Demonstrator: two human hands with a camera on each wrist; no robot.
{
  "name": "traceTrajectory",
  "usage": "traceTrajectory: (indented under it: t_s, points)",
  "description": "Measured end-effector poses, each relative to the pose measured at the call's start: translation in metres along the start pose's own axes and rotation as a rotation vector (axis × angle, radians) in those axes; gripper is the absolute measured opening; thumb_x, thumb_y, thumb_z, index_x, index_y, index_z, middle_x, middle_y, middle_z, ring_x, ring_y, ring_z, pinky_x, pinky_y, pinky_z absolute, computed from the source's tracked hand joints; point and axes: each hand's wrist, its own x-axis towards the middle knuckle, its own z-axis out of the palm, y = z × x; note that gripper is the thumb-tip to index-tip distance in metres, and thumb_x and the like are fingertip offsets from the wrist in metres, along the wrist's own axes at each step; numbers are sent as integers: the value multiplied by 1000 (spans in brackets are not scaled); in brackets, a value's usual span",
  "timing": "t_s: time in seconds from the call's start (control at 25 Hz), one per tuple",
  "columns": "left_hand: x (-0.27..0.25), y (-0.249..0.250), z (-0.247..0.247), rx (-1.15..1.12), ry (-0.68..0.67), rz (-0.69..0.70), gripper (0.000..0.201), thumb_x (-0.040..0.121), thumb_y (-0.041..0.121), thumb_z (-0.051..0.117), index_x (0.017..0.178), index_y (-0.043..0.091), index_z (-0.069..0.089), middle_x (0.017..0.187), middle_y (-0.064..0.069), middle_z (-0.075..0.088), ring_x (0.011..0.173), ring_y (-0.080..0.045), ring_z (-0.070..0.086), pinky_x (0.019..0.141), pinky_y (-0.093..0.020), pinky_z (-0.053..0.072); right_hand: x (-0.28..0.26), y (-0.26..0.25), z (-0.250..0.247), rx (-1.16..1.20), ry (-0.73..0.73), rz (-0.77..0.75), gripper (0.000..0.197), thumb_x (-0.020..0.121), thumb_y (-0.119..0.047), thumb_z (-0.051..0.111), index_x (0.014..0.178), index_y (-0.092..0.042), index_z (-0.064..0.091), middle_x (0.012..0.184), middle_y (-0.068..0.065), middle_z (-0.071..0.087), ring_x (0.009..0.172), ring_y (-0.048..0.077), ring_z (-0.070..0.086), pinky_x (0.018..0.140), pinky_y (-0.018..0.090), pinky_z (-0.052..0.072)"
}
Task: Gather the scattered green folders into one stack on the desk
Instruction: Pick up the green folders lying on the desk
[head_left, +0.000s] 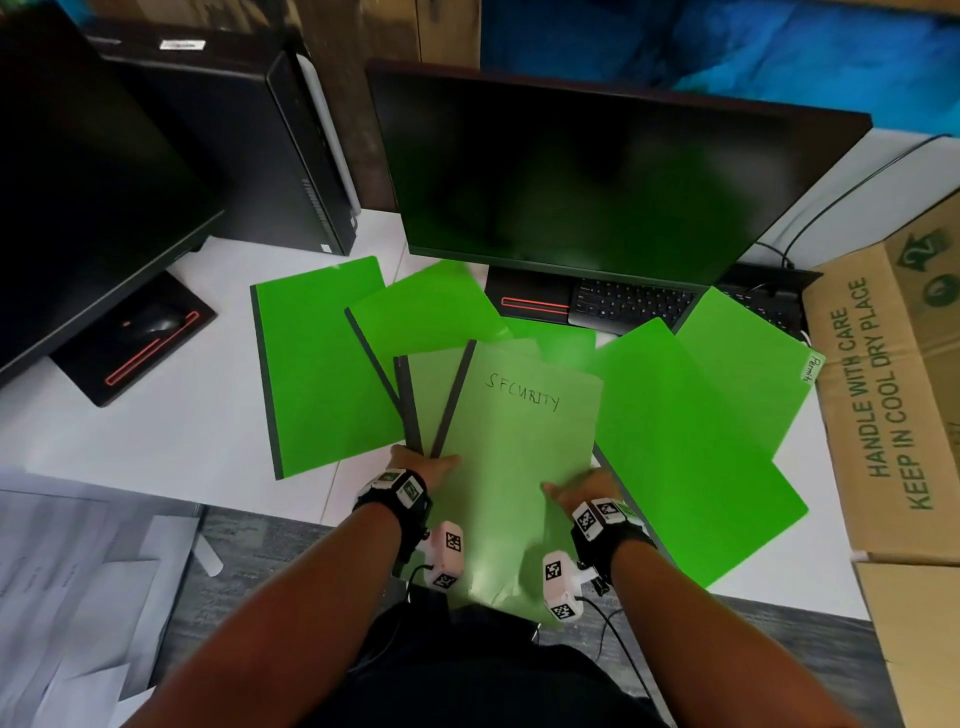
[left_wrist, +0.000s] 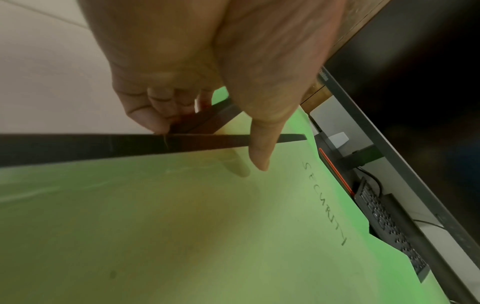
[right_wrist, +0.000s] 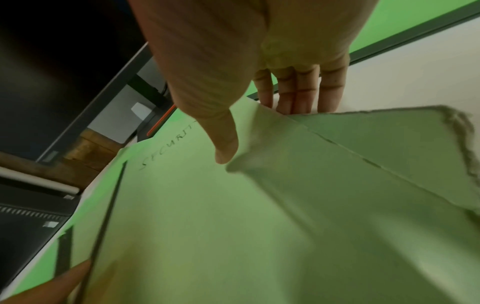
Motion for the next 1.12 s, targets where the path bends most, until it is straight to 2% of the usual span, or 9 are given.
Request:
traceTrajectory:
  t_s: [0.08, 0.24, 0.48, 0.64, 0.72, 0.8, 0.92, 1.0, 1.12]
  points:
    - [-5, 3, -3, -46, -2, 33, 73, 73, 45, 79, 131, 6, 56, 125, -12, 66, 92, -26, 58, 84, -31, 48, -23, -5, -17, 107, -31, -21, 105, 43, -58, 85, 128, -6, 51, 125, 10, 65, 113, 30, 64, 94, 43, 53]
    - [-10, 13, -9, -164, 39, 58, 56, 79, 41, 75, 122, 7, 64, 109, -8, 68, 87, -26, 58, 77, -31, 48, -59, -14, -39, 226, -71, -59, 69, 62, -30, 86, 121, -5, 59, 121, 11, 69, 108, 29, 66, 95, 41, 53]
    - [-4, 44, -17, -255, 54, 35, 56, 79, 37, 75, 125, 8, 65, 115, -9, 71, 87, -26, 61, 74, -31, 49, -69, -31, -54, 341, -2, -155, 67, 73, -13, 78, 132, -5, 47, 127, 14, 65, 117, 31, 62, 100, 39, 48]
    - [6, 53, -20, -194, -9, -66, 77, 68, 57, 76, 126, 8, 63, 103, -9, 64, 85, -29, 62, 78, -34, 52, -72, -39, -64, 317, 32, -158, 63, 76, -9, 75, 132, -3, 47, 126, 17, 65, 116, 32, 62, 97, 36, 49]
    - [7, 54, -22, -202, -85, -145, 81, 67, 66, 72, 122, 8, 59, 114, -14, 63, 86, -32, 62, 75, -40, 54, -70, -41, -67, 317, 21, -156, 61, 75, -7, 75, 130, -3, 49, 125, 17, 65, 114, 32, 63, 97, 37, 50]
    - [10, 57, -25, -221, -160, -177, 82, 74, 66, 67, 133, 11, 55, 129, -19, 60, 88, -33, 62, 67, -42, 53, -68, -42, -68, 321, 13, -162, 57, 75, -6, 75, 127, -2, 52, 124, 17, 66, 114, 33, 63, 98, 38, 50]
    - [13, 60, -28, -204, -197, -162, 75, 84, 59, 60, 142, 12, 49, 141, -22, 53, 115, -39, 58, 95, -50, 50, -64, -43, -70, 287, 7, -181, 49, 76, -6, 73, 122, 0, 56, 122, 18, 67, 112, 32, 64, 95, 35, 49]
    - [14, 59, -30, -260, -214, -190, 75, 83, 58, 62, 138, 9, 51, 128, -20, 60, 112, -38, 60, 98, -49, 48, -61, -44, -70, 292, 3, -181, 42, 77, -5, 72, 117, 1, 60, 120, 19, 68, 110, 32, 65, 92, 33, 50]
    - [15, 64, -35, -251, -190, -151, 72, 82, 58, 64, 131, 6, 57, 104, -15, 64, 93, -33, 62, 88, -43, 52, -60, -47, -72, 300, 4, -178, 39, 80, -3, 70, 117, 4, 59, 120, 20, 67, 111, 32, 64, 86, 28, 46]
